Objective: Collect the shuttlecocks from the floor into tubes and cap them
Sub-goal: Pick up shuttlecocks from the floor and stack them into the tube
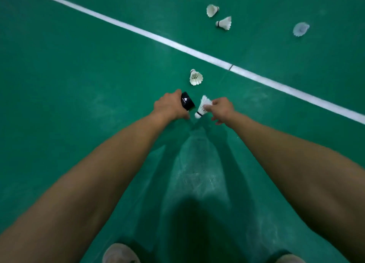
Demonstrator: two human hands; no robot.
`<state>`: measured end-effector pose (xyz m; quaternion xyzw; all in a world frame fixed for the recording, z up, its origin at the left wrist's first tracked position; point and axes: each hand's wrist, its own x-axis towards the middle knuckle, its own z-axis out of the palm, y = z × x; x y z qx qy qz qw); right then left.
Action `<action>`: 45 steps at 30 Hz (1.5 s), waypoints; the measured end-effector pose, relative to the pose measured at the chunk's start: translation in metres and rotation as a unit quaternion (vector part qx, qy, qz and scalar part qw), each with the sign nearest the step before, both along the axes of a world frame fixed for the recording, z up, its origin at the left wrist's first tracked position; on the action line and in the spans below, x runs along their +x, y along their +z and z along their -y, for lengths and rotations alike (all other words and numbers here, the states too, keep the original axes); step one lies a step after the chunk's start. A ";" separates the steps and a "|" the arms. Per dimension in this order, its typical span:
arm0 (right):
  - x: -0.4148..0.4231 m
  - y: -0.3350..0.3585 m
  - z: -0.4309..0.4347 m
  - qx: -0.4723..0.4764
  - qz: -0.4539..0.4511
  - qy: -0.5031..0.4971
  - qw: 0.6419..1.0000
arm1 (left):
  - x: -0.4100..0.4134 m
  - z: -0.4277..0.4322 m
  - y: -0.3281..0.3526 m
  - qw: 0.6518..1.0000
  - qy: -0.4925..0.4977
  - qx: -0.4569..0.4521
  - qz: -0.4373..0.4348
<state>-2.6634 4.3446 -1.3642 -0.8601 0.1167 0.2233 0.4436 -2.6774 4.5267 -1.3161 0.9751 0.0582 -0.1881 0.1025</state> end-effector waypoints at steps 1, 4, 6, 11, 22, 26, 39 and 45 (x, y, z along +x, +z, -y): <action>0.006 0.015 0.006 0.089 0.017 -0.080 0.993 | 0.003 0.002 0.006 1.000 0.013 -0.018 0.015; 0.022 0.060 0.025 0.214 0.070 -0.151 0.962 | 0.015 0.013 0.025 0.996 0.020 -0.050 0.070; 0.029 0.081 0.033 0.209 0.094 -0.112 0.967 | 0.023 0.025 0.041 0.992 0.014 -0.057 0.110; 0.035 0.127 0.030 0.149 0.158 0.011 0.976 | 0.043 0.063 0.083 0.978 -0.005 -0.096 0.188; 0.031 0.247 0.069 -0.045 0.490 -0.005 0.871 | 0.067 0.103 0.156 0.933 -0.047 -0.140 0.329; 0.022 0.235 0.061 -0.085 0.482 0.065 0.870 | 0.057 0.110 0.171 0.911 -0.100 -0.131 0.378; 0.036 0.227 0.034 0.001 0.441 -0.003 0.897 | 0.063 0.080 0.157 0.913 -0.100 -0.119 0.377; 0.046 0.215 0.003 0.054 0.345 0.076 0.934 | 0.076 0.058 0.145 0.911 -0.104 -0.136 0.376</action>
